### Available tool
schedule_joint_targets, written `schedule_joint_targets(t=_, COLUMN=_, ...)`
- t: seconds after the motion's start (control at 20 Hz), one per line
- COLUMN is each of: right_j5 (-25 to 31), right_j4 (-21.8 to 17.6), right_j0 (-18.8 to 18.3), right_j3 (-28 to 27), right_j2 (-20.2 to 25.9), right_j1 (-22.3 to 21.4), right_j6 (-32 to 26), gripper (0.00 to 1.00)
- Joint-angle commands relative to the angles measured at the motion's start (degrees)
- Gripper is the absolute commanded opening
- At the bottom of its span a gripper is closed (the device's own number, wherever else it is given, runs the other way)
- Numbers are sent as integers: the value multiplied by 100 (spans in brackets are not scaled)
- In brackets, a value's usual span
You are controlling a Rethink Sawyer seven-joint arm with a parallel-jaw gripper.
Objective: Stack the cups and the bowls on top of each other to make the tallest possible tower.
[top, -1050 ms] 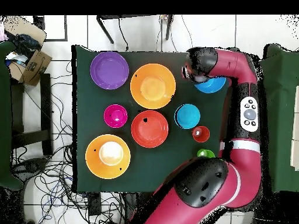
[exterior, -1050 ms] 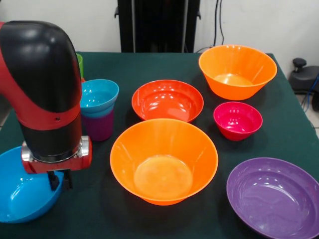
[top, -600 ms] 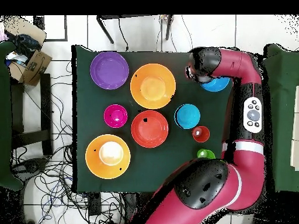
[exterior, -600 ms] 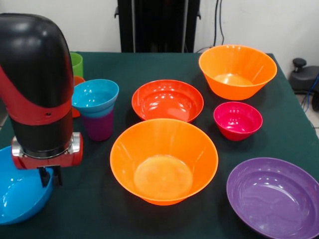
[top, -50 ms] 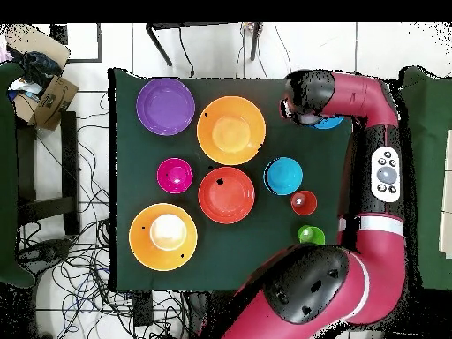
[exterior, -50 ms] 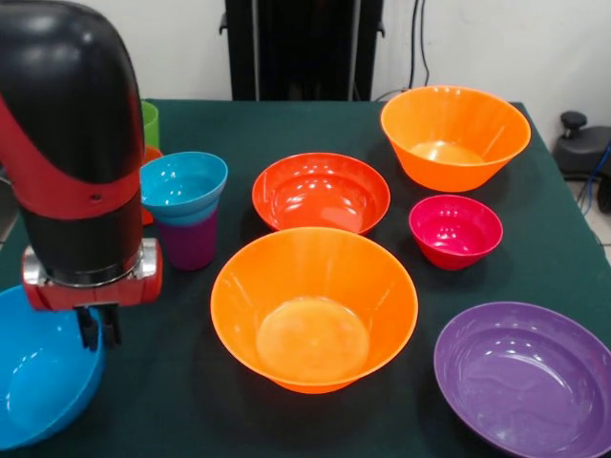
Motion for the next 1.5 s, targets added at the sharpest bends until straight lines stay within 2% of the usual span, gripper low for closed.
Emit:
schedule_joint_targets(t=0.05, right_j5=-479, right_j4=458, right_j0=167, right_j3=1627, right_j2=-349, right_j1=-1386, right_j6=674, gripper=0)
schedule_joint_targets(t=0.3, right_j5=-646, right_j4=886, right_j0=199, right_j3=2415, right_j2=-489, right_j1=-2197, right_j6=1034, gripper=0)
schedule_joint_targets(t=0.45, right_j5=-946, right_j4=1027, right_j0=232, right_j3=3038, right_j2=-673, right_j1=-2775, right_j6=1177, gripper=0)
schedule_joint_targets(t=0.8, right_j5=-1815, right_j4=1046, right_j0=670, right_j3=4142, right_j2=-1257, right_j1=-3790, right_j6=2030, gripper=0)
schedule_joint_targets(t=0.95, right_j5=-2466, right_j4=1227, right_j0=718, right_j3=4741, right_j2=-1339, right_j1=-4042, right_j6=2345, gripper=0)
schedule_joint_targets(t=1.1, right_j5=-2761, right_j4=1275, right_j0=794, right_j3=5162, right_j2=-1447, right_j1=-4165, right_j6=2401, gripper=0)
schedule_joint_targets(t=1.35, right_j5=-2764, right_j4=1434, right_j0=863, right_j3=5545, right_j2=-1508, right_j1=-4198, right_j6=2398, gripper=0)
schedule_joint_targets(t=1.5, right_j5=-2698, right_j4=1282, right_j0=1021, right_j3=5671, right_j2=-1782, right_j1=-4199, right_j6=2583, gripper=0)
